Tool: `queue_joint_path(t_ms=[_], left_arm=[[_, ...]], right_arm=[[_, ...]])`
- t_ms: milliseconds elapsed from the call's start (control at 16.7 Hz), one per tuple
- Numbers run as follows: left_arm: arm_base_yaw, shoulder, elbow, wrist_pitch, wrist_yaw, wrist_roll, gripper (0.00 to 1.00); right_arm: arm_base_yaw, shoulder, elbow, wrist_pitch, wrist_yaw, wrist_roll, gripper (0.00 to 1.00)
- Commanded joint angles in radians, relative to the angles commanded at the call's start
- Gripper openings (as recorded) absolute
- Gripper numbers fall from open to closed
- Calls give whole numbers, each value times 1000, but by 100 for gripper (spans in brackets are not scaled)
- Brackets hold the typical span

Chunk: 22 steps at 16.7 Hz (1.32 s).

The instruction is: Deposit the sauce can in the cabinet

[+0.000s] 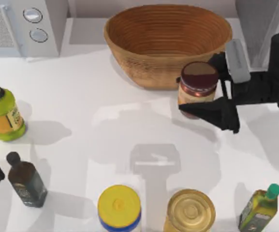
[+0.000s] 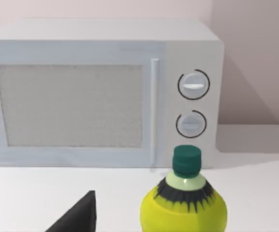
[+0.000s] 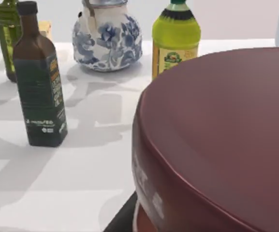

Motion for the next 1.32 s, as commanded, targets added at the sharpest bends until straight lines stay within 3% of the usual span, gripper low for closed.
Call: queue_joint_path(t_ms=[300, 720, 960, 1320], left_arm=[[0, 0, 0, 0, 0, 0, 100], [0, 0, 0, 0, 0, 0, 100], [0, 0, 0, 0, 0, 0, 100], [0, 0, 0, 0, 0, 0, 100]], right_arm=[[-1, -158, 19, -165, -2, 2, 0], [-6, -181, -6, -180, 20, 12, 0], [-31, -346, -120, -243, 158, 54, 0], [-81, -884, -370, -371, 506, 137, 0]])
